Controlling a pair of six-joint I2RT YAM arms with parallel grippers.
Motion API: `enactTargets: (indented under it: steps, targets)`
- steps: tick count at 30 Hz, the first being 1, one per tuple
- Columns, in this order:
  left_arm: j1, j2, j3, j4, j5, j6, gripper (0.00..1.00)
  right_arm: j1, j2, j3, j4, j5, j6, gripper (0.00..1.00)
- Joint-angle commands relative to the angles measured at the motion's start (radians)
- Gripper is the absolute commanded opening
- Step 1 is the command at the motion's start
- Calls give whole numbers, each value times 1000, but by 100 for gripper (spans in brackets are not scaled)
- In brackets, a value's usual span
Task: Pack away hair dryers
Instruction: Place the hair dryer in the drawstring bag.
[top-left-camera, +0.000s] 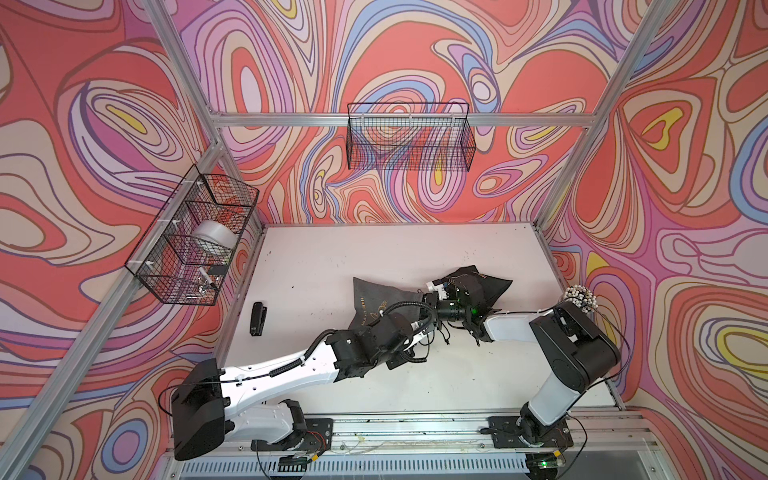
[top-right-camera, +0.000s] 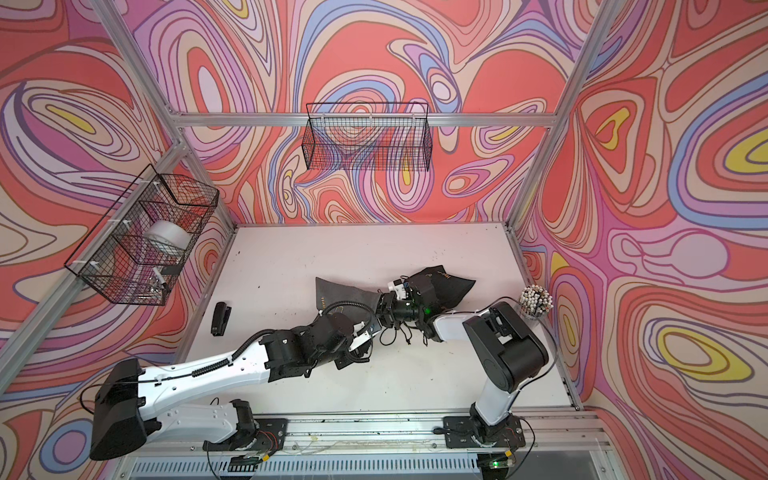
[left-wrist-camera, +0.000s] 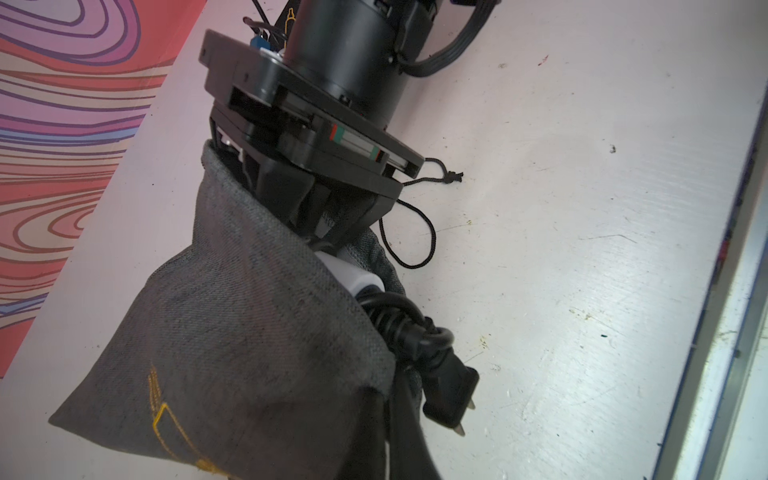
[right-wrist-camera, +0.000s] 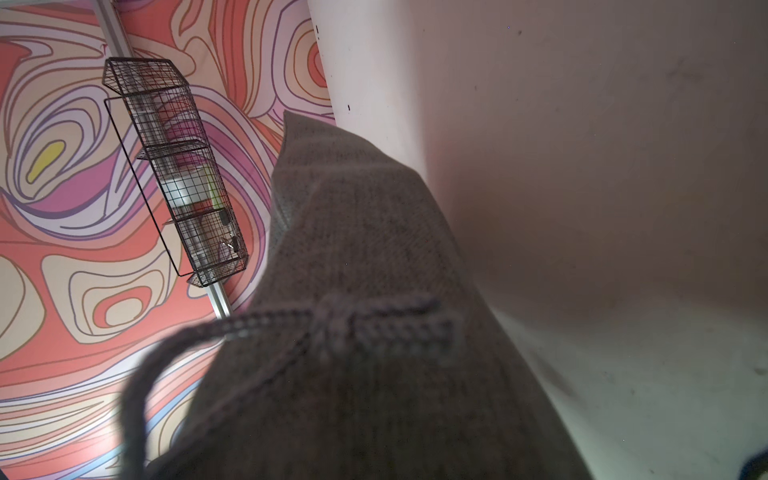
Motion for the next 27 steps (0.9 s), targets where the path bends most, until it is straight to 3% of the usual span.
enactTargets:
  steps: [1,9,14,18,27]
  targets:
    - [2,-17,-21,-34,27,-17,0,4,7,0,128,12,62,0]
    - [4,-41,-56,-40,-17,-41,0,6,23,-17,86,-14,5,0]
    - [18,-44,-51,-35,-28,-45,0,54,9,29,-132,-63,-205,0]
    - [35,-37,-37,-24,-38,-39,0,88,3,44,-220,-75,-290,0]
    - [44,-16,-13,-42,-21,-24,0,102,-13,9,-147,-32,-283,0]
